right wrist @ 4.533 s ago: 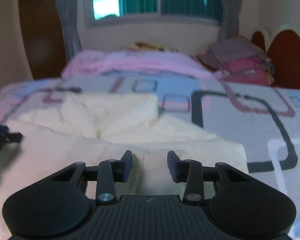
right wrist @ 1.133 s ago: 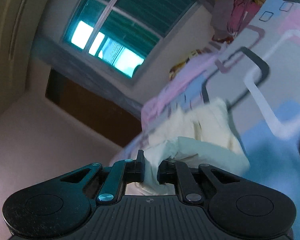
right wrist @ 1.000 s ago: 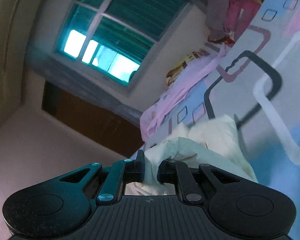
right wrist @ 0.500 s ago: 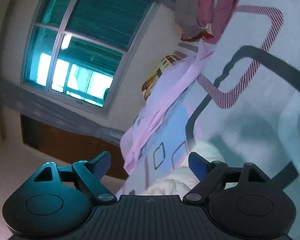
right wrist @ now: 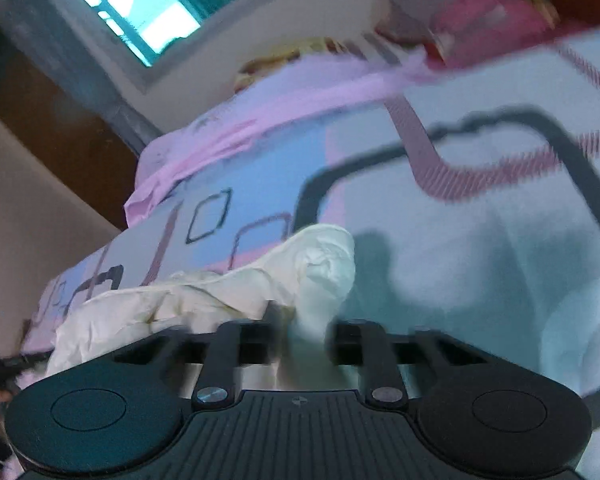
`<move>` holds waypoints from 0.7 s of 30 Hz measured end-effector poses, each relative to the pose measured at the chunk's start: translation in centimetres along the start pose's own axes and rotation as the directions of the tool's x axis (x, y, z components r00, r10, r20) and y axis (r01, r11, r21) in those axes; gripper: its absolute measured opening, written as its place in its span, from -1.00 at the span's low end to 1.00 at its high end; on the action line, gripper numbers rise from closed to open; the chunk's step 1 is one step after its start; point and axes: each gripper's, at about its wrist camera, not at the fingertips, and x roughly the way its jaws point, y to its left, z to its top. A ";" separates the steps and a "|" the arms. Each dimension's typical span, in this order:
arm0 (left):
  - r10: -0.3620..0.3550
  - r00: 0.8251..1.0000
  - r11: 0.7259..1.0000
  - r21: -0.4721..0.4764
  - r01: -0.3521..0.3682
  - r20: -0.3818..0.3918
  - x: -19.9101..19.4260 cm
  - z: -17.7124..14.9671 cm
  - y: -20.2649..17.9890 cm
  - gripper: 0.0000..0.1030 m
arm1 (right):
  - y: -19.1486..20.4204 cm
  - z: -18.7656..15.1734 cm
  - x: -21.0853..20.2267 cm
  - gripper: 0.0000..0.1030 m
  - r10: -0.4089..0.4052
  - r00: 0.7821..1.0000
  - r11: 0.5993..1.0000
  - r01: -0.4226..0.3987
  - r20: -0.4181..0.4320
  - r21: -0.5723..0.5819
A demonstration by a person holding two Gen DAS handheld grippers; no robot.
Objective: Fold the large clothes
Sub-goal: 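Lay the hem down over the jacket and open both grippers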
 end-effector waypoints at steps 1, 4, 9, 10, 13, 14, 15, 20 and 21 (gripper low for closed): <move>-0.025 0.997 1.000 0.020 0.023 0.071 -1.0 0.0 -0.3 -0.93 | 0.2 0.0 -0.8 -0.69 0.001 0.999 1.000 -0.001 0.037 -0.009; -0.023 0.994 1.000 -0.004 0.023 0.106 -1.4 0.1 0.3 -0.93 | 0.4 0.1 -1.4 -0.69 -0.024 0.997 1.000 0.025 0.078 -0.012; 0.095 0.995 0.994 0.065 -0.092 -0.043 2.8 -1.7 0.7 -0.89 | -0.1 -2.4 3.0 -0.68 -0.174 0.983 0.983 0.170 -0.062 -0.073; 0.110 0.993 0.992 0.071 -0.107 -0.044 3.2 -2.1 0.7 -0.89 | -0.6 -2.9 3.2 -0.69 -0.171 0.984 0.984 0.168 -0.054 -0.056; 0.116 0.993 0.992 0.044 -0.114 -0.025 3.5 -2.7 1.0 -0.89 | -1.3 -3.4 3.3 -0.69 -0.156 0.987 0.988 0.155 -0.031 -0.026; 0.117 0.993 0.992 0.048 -0.116 -0.025 3.3 -2.8 1.0 -0.88 | -1.2 -3.4 3.2 -0.69 -0.162 0.986 0.986 0.160 -0.035 -0.037; 0.125 0.992 0.991 0.061 -0.123 -0.029 3.0 -2.7 0.8 -0.86 | -1.0 -3.3 3.2 -0.69 -0.171 0.984 0.984 0.169 -0.040 -0.054; 0.247 0.969 0.966 0.081 -0.247 0.010 0.8 -2.2 -0.4 0.57 | 0.4 -2.8 0.4 0.68 -0.285 0.958 0.955 0.287 0.036 -0.069; 0.274 0.961 0.959 0.067 -0.276 0.044 -0.4 -2.4 -0.5 0.82 | 0.1 -3.1 -1.2 0.68 -0.248 0.967 0.967 0.251 0.063 -0.046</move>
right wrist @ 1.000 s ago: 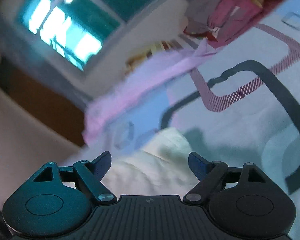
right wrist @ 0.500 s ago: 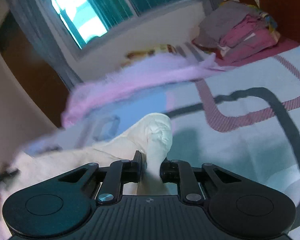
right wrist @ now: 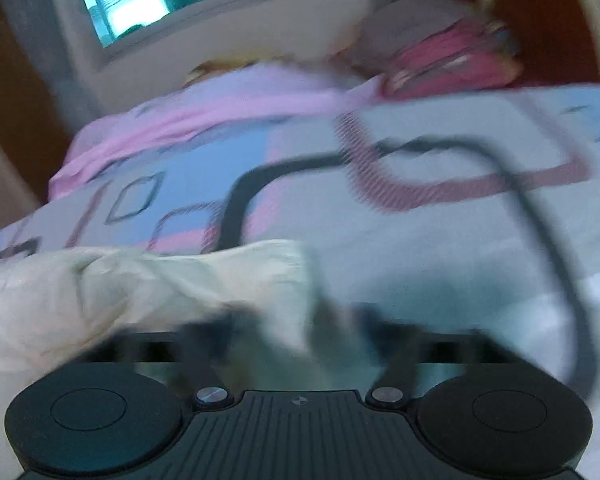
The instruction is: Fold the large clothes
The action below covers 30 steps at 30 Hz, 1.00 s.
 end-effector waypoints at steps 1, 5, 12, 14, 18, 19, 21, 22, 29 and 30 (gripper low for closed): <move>-0.013 0.999 1.000 -0.007 0.013 0.044 -1.7 -0.4 0.3 0.78 | -0.8 -0.3 -1.2 0.68 0.034 0.999 0.999 -0.034 0.005 0.040; -0.063 0.988 0.998 -0.017 0.066 0.142 -8.3 -2.2 -0.6 0.54 | -1.2 -2.7 -6.7 0.62 0.056 0.996 0.998 -0.056 0.076 -0.001; -0.115 0.971 0.988 0.127 0.090 0.208 -8.5 -2.7 -14.0 0.52 | 11.3 -4.7 -8.0 0.04 0.136 0.979 0.970 -0.101 0.151 -0.219; -0.112 0.978 0.980 0.182 0.080 0.174 -6.9 -2.5 -18.3 0.44 | 15.7 -5.2 -6.9 0.04 0.149 0.978 0.951 -0.101 0.146 -0.293; -0.062 0.995 0.939 0.343 0.030 0.083 -3.5 -3.5 -23.9 0.28 | 20.2 -7.2 -2.5 -0.01 0.062 0.996 0.910 -0.030 0.065 -0.412; -0.024 0.998 0.936 0.351 0.003 0.055 -2.3 -4.0 -24.0 0.30 | 20.1 -7.6 -1.1 -0.01 0.035 0.999 0.909 -0.017 0.035 -0.416; -0.024 1.000 0.946 0.324 0.019 0.012 -0.5 -5.0 -23.0 0.38 | 19.2 -8.6 0.4 -0.01 0.057 0.998 0.912 -0.041 0.027 -0.409; -0.038 0.999 0.952 0.305 0.032 0.015 0.0 -5.6 -22.3 0.38 | 19.1 -8.9 0.9 -0.01 0.061 0.998 0.910 -0.047 0.021 -0.412; -0.031 0.998 0.961 0.277 0.017 0.048 1.5 -6.9 -21.4 0.38 | 18.9 -10.4 2.5 -0.02 0.065 0.997 0.912 -0.041 0.046 -0.407; -0.036 0.998 0.960 0.278 0.024 0.041 1.4 -6.7 -21.4 0.38 | 19.0 -10.2 2.2 -0.02 0.062 0.997 0.910 -0.042 0.035 -0.412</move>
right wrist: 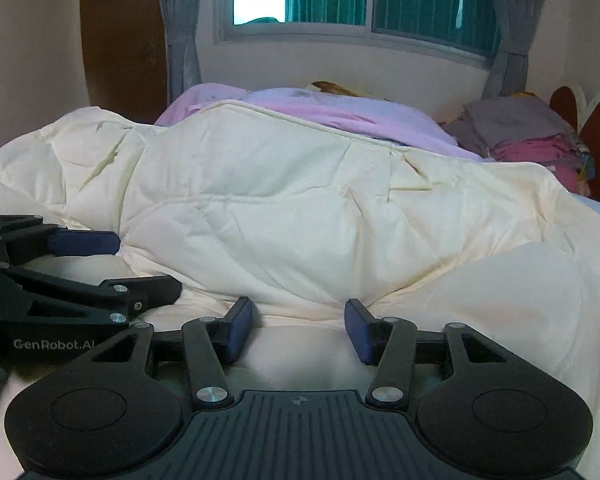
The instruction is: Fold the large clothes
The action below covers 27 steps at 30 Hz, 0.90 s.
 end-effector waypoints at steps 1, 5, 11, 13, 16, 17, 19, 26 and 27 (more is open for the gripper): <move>-0.012 1.000 1.000 0.003 0.012 -0.004 -0.2 0.2 0.1 0.37 | 0.1 0.4 -0.4 -0.01 0.004 1.000 1.000 -0.004 -0.015 -0.004; 0.003 0.998 1.000 0.003 -0.004 0.057 -5.7 0.1 0.7 0.81 | -1.3 1.5 -7.3 -0.01 0.031 0.996 0.998 -0.037 0.086 0.059; 0.060 0.997 0.998 -0.008 -0.060 0.046 -9.9 -4.4 1.0 0.57 | 0.2 -2.0 -9.1 -0.01 0.032 0.999 0.999 -0.032 0.013 -0.011; 0.062 0.998 0.997 -0.043 -0.062 0.011 -8.6 -5.2 1.6 0.59 | 0.5 -3.0 -8.1 -0.01 0.015 1.000 1.000 -0.015 -0.005 -0.021; 0.069 0.997 0.996 -0.047 -0.070 -0.014 -8.6 -4.6 1.9 0.57 | 0.0 -2.1 -8.6 -0.01 0.020 0.999 1.000 -0.019 -0.027 0.025; 0.084 0.996 0.995 -0.052 -0.084 -0.008 -9.4 -4.4 2.1 0.48 | -0.9 -1.8 -9.8 0.00 0.025 1.000 0.996 -0.024 -0.006 0.088; 0.130 0.991 0.988 -0.092 -0.126 0.038 -11.9 -4.8 3.1 0.63 | -3.5 -2.2 -12.6 0.13 0.001 0.999 0.974 -0.010 0.040 0.225; 0.224 0.974 0.872 -0.455 -0.181 0.042 -18.3 -9.9 9.7 0.70 | -13.3 -9.8 -19.8 0.79 0.009 0.993 0.691 -0.095 0.122 0.717; 0.200 0.979 0.852 -0.499 -0.157 0.033 -18.0 -10.4 10.1 0.61 | -14.0 -10.8 -19.8 0.79 0.030 0.991 0.627 -0.119 0.128 0.770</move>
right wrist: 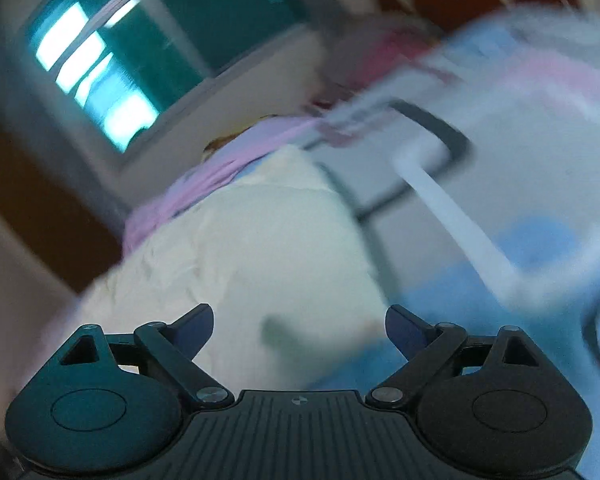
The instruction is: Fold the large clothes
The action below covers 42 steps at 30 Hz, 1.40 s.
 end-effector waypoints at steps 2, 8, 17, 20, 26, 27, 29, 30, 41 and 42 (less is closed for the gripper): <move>-0.074 0.997 0.986 -0.150 0.070 -0.026 0.9 -0.6 1.3 0.54 | -1.7 -0.2 0.4 0.79 0.039 0.999 0.991 -0.036 -0.018 0.130; -0.182 0.983 0.892 -0.419 0.169 0.010 4.3 -0.7 3.7 0.48 | -2.5 0.0 3.6 0.54 0.113 0.993 0.960 -0.102 -0.025 0.260; -0.225 0.974 0.849 -0.491 0.195 -0.001 7.8 0.4 5.1 -0.40 | -1.2 0.3 6.8 -0.29 0.064 0.997 0.978 -0.057 -0.030 0.199; -0.230 0.973 0.860 -0.464 0.211 0.016 6.4 0.4 4.6 -0.61 | -0.6 0.3 6.4 -0.51 0.083 0.996 0.985 -0.080 -0.018 0.153; -0.247 0.968 0.871 -0.427 0.244 0.049 1.9 0.4 3.9 -0.64 | 0.9 0.2 3.1 -0.56 0.106 0.994 0.990 -0.106 0.002 0.093; -0.249 0.967 0.873 -0.422 0.246 0.049 1.2 0.3 3.9 -0.64 | 0.9 -0.1 2.4 -0.56 0.105 0.994 0.991 -0.105 -0.001 0.085; -0.254 0.966 0.877 -0.412 0.249 0.043 -0.3 -0.4 4.0 -0.64 | 0.6 -0.9 0.9 -0.56 0.108 0.994 0.991 -0.107 -0.003 0.077; -0.254 0.966 0.879 -0.408 0.247 0.038 -1.0 -0.9 4.0 -0.64 | 0.4 -1.4 0.1 -0.56 0.105 0.994 0.992 -0.105 -0.005 0.071; -0.256 0.967 0.870 -0.434 0.235 0.010 -8.6 -8.0 5.5 -0.64 | -3.2 -6.4 -9.0 -0.56 0.081 0.996 0.995 -0.079 -0.030 0.065; -0.256 0.967 0.871 -0.433 0.234 0.008 -9.2 -8.5 5.6 -0.63 | -3.5 -6.7 -9.6 -0.56 0.081 0.996 0.995 -0.078 -0.032 0.069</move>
